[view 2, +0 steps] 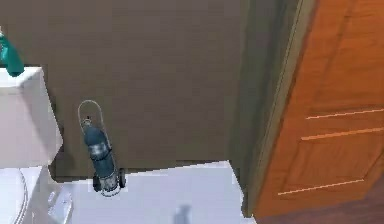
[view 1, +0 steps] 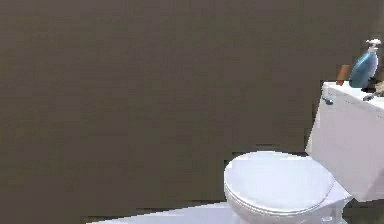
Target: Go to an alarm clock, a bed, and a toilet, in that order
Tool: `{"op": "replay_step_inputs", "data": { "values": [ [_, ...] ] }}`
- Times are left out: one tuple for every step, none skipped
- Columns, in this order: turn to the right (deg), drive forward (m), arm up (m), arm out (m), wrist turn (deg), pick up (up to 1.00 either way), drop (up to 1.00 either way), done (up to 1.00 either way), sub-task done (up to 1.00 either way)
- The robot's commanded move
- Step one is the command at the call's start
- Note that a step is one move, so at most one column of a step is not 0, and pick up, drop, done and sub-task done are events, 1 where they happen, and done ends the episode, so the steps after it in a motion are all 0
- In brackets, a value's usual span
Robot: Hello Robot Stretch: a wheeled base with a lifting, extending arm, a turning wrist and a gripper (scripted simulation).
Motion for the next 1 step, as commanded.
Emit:
{"op": "replay_step_inputs", "data": {
  "values": [
    [33.0, 0.0, 0.0, 0.0, 0.0, 0.0, 0.0, 0.0, 0.0]
  ]
}}
